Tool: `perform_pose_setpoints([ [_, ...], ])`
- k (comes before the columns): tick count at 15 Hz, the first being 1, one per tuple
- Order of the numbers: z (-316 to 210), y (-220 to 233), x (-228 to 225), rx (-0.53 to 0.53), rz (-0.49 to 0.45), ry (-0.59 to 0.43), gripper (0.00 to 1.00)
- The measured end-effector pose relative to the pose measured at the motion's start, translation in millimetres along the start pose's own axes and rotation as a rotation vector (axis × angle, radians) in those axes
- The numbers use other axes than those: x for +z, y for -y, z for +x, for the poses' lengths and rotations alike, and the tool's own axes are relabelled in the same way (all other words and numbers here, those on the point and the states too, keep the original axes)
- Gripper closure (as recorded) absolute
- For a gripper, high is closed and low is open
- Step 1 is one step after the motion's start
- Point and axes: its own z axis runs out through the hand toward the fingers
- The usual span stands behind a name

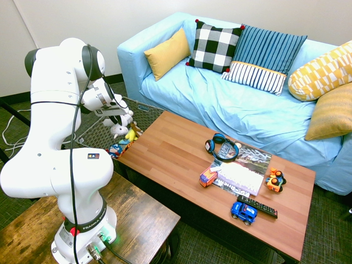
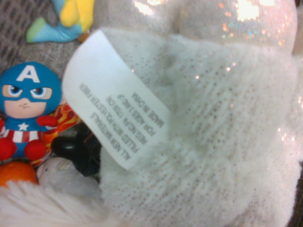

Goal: Put the stuffed toy in the basket

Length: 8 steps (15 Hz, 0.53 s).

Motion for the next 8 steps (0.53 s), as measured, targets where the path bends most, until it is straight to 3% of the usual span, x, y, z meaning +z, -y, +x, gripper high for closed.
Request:
perform_pose_setpoints([
  [2, 3.5, 10.8, 23.6, 0.012, -0.007, -0.007, 1.0],
  [3, 5.6, 17.1, 29.1, 0.02, -0.011, -0.004, 0.0],
  [8, 10.7, 29.1, 32.7, 0.033, -0.025, 0.002, 0.0],
])
